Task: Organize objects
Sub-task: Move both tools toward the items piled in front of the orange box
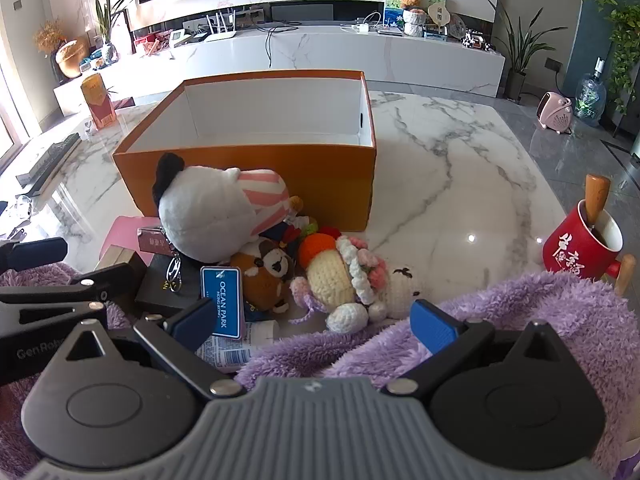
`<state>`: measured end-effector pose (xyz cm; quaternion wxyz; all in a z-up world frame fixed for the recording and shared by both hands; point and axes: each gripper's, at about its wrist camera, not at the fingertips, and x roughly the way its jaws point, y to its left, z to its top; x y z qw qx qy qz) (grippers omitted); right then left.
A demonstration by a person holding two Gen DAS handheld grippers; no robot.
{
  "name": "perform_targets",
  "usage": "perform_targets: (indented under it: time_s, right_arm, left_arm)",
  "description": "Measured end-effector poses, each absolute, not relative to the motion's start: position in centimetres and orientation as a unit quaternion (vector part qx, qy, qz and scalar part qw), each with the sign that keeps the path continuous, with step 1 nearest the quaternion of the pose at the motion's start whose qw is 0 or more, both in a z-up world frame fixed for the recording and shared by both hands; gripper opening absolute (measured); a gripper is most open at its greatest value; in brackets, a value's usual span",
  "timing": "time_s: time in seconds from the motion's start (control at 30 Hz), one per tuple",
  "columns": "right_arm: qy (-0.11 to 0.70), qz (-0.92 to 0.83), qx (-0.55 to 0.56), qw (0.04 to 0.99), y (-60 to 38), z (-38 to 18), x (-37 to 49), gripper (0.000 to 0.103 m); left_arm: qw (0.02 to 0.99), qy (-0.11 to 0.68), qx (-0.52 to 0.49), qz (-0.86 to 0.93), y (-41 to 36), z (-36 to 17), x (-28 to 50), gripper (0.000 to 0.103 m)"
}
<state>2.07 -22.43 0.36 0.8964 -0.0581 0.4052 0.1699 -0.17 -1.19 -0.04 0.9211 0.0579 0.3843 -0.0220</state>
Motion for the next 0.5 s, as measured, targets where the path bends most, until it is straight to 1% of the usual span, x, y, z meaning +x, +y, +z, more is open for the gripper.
perform_targets:
  time_s: [0.5]
  right_arm:
    - [0.409, 0.17, -0.059, 0.895, -22.33, -0.2, 2.48, 0.102]
  left_arm:
    - [0.921, 0.384, 0.059, -0.022, -1.09, 0.08, -0.1, 0.083]
